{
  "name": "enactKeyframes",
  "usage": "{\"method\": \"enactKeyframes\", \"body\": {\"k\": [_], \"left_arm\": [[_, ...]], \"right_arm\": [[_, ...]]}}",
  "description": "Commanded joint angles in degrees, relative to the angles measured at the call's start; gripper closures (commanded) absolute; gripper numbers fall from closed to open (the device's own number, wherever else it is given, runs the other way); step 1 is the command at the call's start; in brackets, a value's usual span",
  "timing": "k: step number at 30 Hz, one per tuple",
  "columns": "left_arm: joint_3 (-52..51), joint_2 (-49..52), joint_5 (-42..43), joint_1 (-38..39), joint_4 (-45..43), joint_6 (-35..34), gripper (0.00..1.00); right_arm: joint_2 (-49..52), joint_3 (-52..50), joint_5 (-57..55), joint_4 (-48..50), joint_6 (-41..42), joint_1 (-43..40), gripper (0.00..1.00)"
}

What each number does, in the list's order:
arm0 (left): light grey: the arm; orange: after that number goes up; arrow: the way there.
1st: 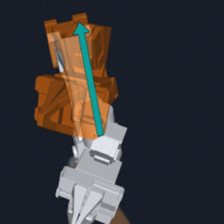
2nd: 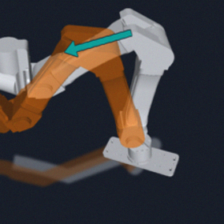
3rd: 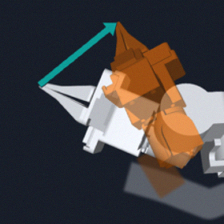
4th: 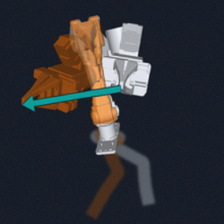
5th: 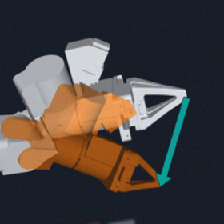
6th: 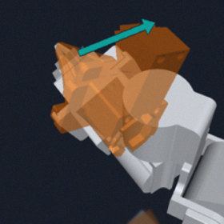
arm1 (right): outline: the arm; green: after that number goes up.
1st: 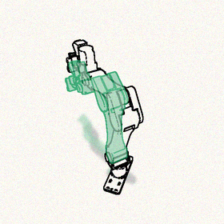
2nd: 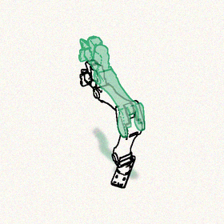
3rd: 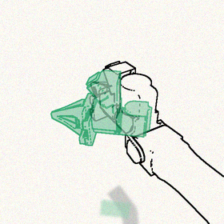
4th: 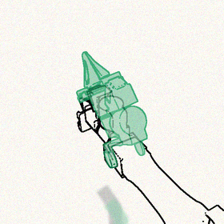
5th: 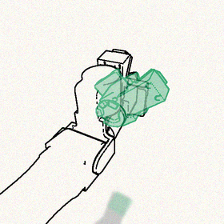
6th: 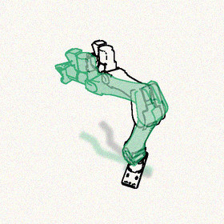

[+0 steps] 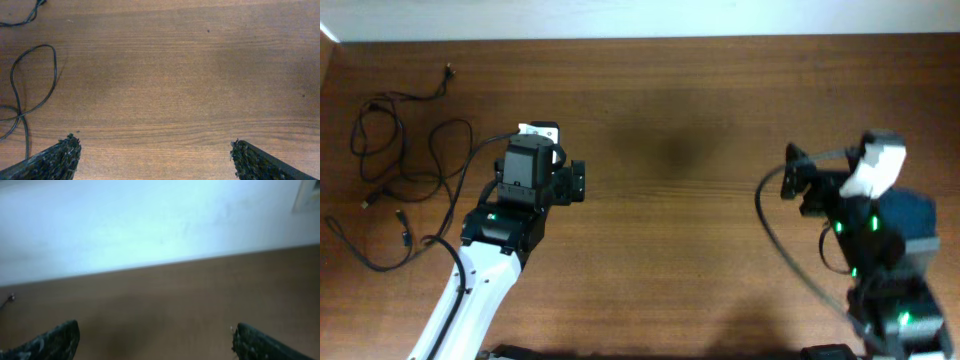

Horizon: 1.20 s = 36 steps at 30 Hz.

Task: Untangle cables

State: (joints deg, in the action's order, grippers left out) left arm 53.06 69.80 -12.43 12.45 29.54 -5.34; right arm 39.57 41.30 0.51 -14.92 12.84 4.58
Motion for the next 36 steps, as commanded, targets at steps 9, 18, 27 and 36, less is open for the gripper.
{"method": "enactKeyframes", "body": {"k": [9, 18, 27, 36], "left_arm": [[-0.26, 0.07, 0.24, 0.15, -0.15, 0.9, 0.01], [-0.26, 0.07, 0.24, 0.15, -0.15, 0.9, 0.01], [-0.26, 0.07, 0.24, 0.15, -0.15, 0.9, 0.01], [-16.28, -22.21, -3.74, 0.15, -12.15, 3.54, 0.01]], "right_arm": [[-34.6, -36.85, 2.01, 15.63, -0.42, -2.62, 0.01], [-39.36, -40.98, 3.52, 10.78, -0.42, -1.86, 0.01], [-39.36, -40.98, 3.54, 10.78, -0.42, -1.86, 0.01], [-39.36, -40.98, 3.54, 10.8, -0.42, -1.86, 0.01]]}}
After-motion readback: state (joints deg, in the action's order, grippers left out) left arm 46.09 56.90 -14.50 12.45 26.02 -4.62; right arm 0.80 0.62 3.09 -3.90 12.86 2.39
